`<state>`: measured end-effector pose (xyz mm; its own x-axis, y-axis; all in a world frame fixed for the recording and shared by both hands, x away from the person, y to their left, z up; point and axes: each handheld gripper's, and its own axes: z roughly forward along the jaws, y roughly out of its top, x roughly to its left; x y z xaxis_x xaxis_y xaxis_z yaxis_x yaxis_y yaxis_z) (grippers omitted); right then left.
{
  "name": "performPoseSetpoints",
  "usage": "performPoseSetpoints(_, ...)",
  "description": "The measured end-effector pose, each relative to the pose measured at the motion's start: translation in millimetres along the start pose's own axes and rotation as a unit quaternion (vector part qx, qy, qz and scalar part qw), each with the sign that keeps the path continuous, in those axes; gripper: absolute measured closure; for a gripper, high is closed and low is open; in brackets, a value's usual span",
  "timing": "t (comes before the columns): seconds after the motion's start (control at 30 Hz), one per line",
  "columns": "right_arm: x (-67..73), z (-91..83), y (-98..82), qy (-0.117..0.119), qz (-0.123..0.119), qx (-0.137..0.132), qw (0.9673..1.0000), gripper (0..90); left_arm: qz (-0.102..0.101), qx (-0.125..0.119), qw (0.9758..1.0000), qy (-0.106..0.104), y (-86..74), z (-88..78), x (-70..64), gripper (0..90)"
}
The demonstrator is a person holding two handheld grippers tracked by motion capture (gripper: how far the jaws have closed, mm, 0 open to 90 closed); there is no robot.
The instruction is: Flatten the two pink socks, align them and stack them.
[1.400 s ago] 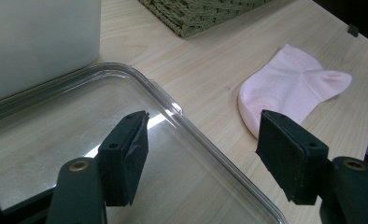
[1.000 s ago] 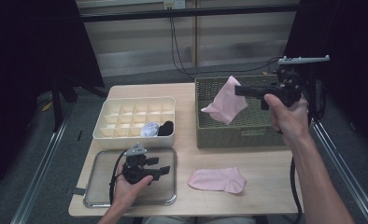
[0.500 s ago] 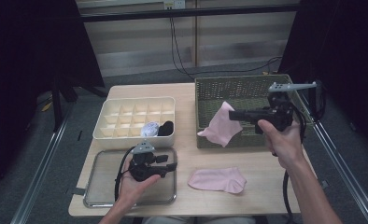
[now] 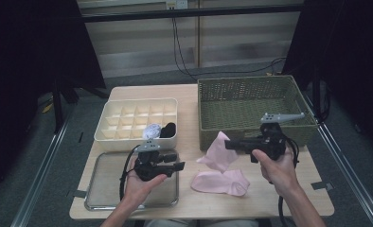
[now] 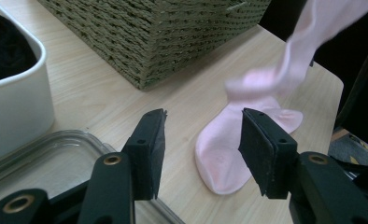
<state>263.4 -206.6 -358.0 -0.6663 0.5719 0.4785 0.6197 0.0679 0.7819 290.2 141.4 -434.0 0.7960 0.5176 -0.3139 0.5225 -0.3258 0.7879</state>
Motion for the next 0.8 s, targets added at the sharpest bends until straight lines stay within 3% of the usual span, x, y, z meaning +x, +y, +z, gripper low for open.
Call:
performPoseSetpoints(0.27, -19.3, 20.5, -44.8, 0.012, 0.047, 0.042, 0.9979, 86.2, 0.002, 0.008, 0.9999, -0.006, 4.6, 12.7, -2.1, 47.9)
performPoseSetpoints(0.57, -49.3, 43.1, -68.2, -0.041, 0.044, 0.082, 0.9948, 85.7, 0.004, 0.030, 0.9995, -0.011, 2.8, 28.2, -3.1, 46.5)
performPoseSetpoints(0.63, -58.5, 50.0, -72.2, -0.045, 0.056, 0.093, 0.9930, 85.4, 0.005, 0.038, 0.9992, -0.014, 0.8, 31.9, -3.4, 46.2)
performPoseSetpoints(0.8, -74.1, 63.4, -78.8, -0.053, 0.058, 0.117, 0.9900, 83.3, 0.009, 0.054, 0.9984, -0.015, 0.8, 39.6, -4.4, 45.5)
